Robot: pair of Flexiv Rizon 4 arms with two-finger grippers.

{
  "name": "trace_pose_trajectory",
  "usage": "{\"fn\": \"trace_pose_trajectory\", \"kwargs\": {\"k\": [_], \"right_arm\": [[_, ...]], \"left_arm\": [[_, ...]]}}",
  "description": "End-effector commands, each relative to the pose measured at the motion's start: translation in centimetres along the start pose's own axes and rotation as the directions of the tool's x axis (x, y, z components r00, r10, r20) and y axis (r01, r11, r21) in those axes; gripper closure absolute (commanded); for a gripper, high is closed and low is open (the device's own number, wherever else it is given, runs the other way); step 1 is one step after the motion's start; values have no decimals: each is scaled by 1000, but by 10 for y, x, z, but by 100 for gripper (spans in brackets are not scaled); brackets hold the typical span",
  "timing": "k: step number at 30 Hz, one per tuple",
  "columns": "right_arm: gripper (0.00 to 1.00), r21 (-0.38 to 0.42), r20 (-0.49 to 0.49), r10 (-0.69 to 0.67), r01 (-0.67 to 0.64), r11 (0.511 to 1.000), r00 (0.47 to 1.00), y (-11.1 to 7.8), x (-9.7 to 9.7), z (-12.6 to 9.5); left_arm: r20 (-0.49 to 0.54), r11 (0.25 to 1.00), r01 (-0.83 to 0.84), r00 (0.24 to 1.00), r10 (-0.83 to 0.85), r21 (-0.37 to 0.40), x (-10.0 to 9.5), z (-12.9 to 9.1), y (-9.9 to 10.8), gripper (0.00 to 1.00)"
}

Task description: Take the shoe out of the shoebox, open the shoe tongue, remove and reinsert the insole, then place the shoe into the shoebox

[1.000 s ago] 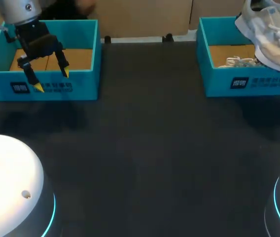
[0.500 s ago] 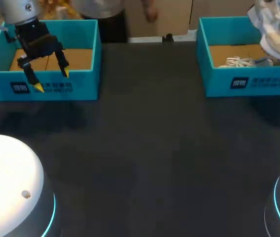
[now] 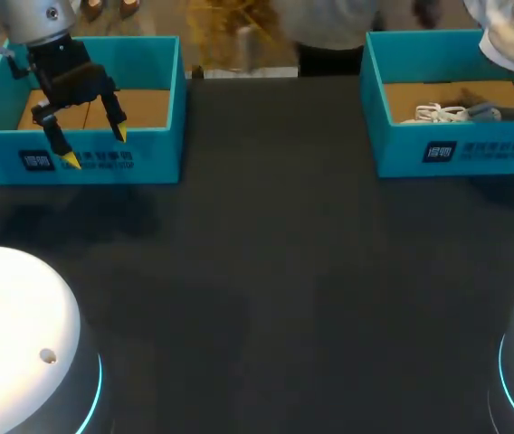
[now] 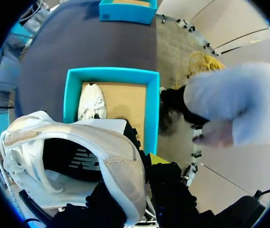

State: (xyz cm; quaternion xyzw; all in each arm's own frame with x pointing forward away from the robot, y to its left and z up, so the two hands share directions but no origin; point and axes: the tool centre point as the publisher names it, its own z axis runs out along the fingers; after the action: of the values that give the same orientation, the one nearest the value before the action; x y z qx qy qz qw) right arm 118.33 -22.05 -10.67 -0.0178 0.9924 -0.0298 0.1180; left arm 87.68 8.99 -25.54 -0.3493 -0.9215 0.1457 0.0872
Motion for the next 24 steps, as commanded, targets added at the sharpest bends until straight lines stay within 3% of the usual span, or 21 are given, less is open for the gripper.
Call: {"fn": "trace_pose_trajectory", "kwargs": {"k": [1, 6, 10, 12, 17, 19, 21, 24], "right_arm": [[100, 1, -31, -1, 1, 1000, 1000, -1, -4, -3], [100, 1, -31, -1, 1, 1000, 1000, -1, -4, -3], [100, 10, -6, 27, -27, 1000, 1000, -24, -22, 3], [100, -28, 5, 46, -46, 999, 999, -35, -27, 4], [100, -21, 22, 37, -36, 999, 999, -49, -35, 8], [100, -41, 19, 81, -80, 996, 997, -53, -34, 9], [100, 6, 7, 162, -162, 987, 987, -56, -29, 11], [100, 28, -2, 387, -386, 922, 922, -64, -15, 12]], "left_arm": [[0, 1000, 0, 1000, 0, -2, 0, 0, 0, 0], [0, 1000, 0, 1000, 0, -2, 0, 0, 0, 0], [0, 1000, 0, 1000, 0, -2, 0, 0, 0, 0], [0, 1000, 0, 1000, 0, -2, 0, 0, 0, 0], [0, 1000, 0, 1000, 0, -2, 0, 0, 0, 0], [0, 1000, 0, 1000, 0, -2, 0, 0, 0, 0], [0, 1000, 0, 1000, 0, -2, 0, 0, 0, 0], [0, 1000, 0, 1000, 0, -2, 0, 0, 0, 0]]}}
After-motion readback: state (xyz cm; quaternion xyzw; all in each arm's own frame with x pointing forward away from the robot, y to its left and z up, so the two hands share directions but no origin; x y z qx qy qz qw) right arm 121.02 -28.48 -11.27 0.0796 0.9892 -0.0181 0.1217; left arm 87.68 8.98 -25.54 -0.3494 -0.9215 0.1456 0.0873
